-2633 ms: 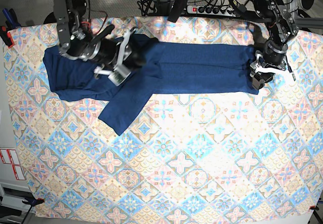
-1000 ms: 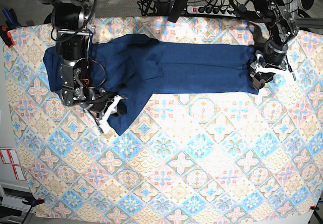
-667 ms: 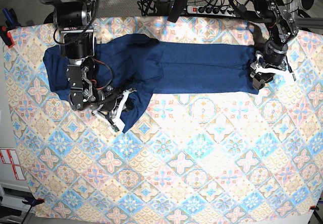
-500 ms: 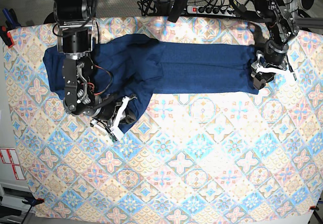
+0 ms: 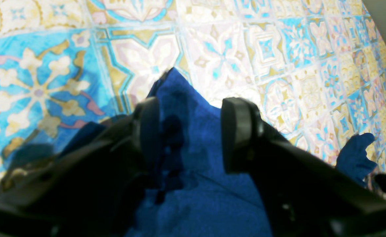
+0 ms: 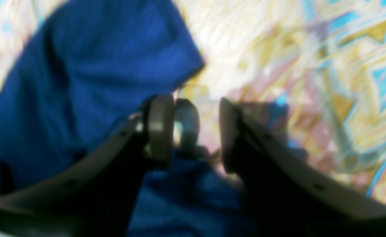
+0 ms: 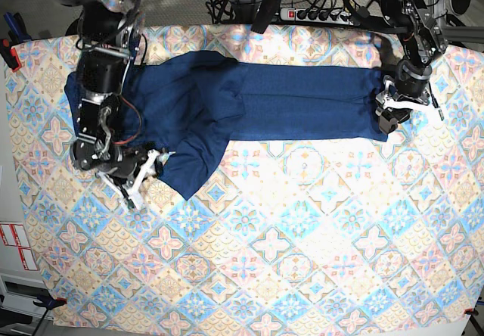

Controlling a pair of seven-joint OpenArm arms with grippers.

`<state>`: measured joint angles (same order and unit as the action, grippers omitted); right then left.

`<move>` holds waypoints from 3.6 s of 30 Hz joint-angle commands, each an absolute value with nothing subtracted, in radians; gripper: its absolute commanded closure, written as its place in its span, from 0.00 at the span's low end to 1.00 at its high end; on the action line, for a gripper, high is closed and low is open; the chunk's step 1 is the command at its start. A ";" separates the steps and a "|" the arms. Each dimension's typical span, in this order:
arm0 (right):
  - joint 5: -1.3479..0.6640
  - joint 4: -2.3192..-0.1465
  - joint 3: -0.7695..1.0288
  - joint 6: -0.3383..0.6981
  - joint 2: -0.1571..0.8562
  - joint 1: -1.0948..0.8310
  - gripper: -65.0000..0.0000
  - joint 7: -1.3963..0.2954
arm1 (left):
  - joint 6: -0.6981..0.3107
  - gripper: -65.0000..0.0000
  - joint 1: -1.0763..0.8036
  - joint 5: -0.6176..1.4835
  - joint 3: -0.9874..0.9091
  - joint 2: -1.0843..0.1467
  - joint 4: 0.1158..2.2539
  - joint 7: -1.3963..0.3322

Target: Fold the T-shirt properly

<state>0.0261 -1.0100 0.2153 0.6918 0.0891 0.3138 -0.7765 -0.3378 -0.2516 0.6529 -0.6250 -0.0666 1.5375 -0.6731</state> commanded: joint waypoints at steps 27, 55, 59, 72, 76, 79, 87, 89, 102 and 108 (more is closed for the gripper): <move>0.004 -0.860 0.110 0.698 0.091 0.421 1.00 -0.710 | -0.348 0.54 -0.245 0.667 -0.627 -0.079 1.554 -0.656; -0.736 -1.845 -0.122 0.698 0.002 -0.088 0.99 -1.007 | -0.348 0.54 -0.265 0.668 -0.630 -0.077 1.554 -0.654; -0.736 -1.844 -0.180 0.698 0.002 -0.061 0.99 -1.007 | -0.348 0.54 -0.266 0.668 -0.630 -0.077 1.554 -0.654; -0.361 -1.695 -0.664 0.698 -0.051 0.145 0.99 -1.030 | -0.348 0.54 -0.268 0.668 -0.631 -0.081 1.554 -0.654; -0.275 -1.595 -0.808 0.698 -0.067 0.185 0.99 -1.024 | -0.348 0.54 -0.268 0.668 -0.631 -0.081 1.554 -0.653; -0.243 -1.534 -0.905 0.698 -0.105 0.223 0.99 -1.021 | -0.348 0.54 -0.268 0.668 -0.633 -0.079 1.554 -0.653; -0.189 -1.431 -0.955 0.698 -0.147 0.320 0.99 -0.981 | -0.348 0.55 -0.269 0.670 -0.633 -0.077 1.555 -0.653; -0.189 -1.417 -0.954 0.698 -0.147 0.344 0.99 -0.970 | -0.348 0.55 -0.275 0.670 -0.633 -0.077 1.555 -0.648; -0.189 -1.359 -0.892 0.698 -0.157 0.415 0.99 -0.941 | -0.348 0.55 -0.277 0.670 -0.633 -0.077 1.555 -0.648; -0.189 -1.357 -0.892 0.698 -0.157 0.414 0.99 -0.885 | -0.348 0.55 -0.277 0.670 -0.631 -0.077 1.554 -0.648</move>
